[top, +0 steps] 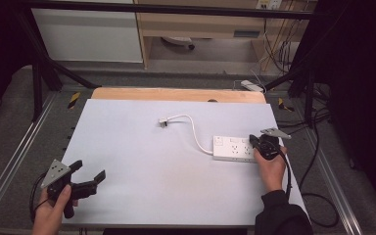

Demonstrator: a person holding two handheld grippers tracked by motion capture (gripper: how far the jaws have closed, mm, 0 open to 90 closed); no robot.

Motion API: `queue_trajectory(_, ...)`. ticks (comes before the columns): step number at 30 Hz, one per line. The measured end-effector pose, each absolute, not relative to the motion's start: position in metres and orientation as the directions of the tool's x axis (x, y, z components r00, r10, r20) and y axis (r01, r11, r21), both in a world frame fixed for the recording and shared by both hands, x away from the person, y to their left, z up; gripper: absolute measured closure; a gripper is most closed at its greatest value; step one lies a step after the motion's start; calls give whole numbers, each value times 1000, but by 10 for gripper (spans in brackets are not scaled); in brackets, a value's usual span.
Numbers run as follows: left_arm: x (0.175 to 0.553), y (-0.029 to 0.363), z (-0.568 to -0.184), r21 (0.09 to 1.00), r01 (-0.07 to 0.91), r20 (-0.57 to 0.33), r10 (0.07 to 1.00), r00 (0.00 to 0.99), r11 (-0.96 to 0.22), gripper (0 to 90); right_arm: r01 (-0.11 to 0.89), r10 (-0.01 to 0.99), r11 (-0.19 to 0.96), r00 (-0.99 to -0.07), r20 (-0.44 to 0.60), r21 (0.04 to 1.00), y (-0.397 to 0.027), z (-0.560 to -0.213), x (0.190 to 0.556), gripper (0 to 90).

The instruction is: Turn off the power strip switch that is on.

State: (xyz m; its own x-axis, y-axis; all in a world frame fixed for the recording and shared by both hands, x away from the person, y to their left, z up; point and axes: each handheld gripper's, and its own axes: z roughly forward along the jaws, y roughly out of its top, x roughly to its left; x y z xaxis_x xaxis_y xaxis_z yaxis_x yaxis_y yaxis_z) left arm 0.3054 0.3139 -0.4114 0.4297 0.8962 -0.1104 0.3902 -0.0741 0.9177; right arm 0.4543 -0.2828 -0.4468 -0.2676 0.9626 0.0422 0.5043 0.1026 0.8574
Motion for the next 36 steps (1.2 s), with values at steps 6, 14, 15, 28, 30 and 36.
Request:
queue_trajectory(6, 305, 314, -411, 918, 390, -110, 896, 430, -74, 47, 501, 961, 105, -274, 42, 859, -281, -445, 453, 900)
queue_trajectory(14, 306, 314, -412, 917, 391, -110, 897, 428, -74, 47, 490, 958, 96, -283, 54, 866, -279, -443, 452, 900)
queue_trajectory(15, 306, 314, -412, 917, 391, -110, 897, 428, -75, 47, 485, 957, 93, -285, 57, 870, -279, -442, 452, 895)
queue_trajectory(28, 306, 314, -412, 917, 392, -110, 897, 429, -75, 47, 451, 938, 103, -341, 65, 887, -265, -432, 448, 753)
queue_trajectory(30, 306, 314, -412, 916, 393, -110, 896, 429, -76, 47, 452, 936, 108, -347, 63, 886, -263, -430, 448, 722)
queue_trajectory(36, 306, 314, -412, 915, 395, -110, 896, 429, -77, 47, 444, 933, 93, -351, 78, 891, -255, -422, 445, 612)
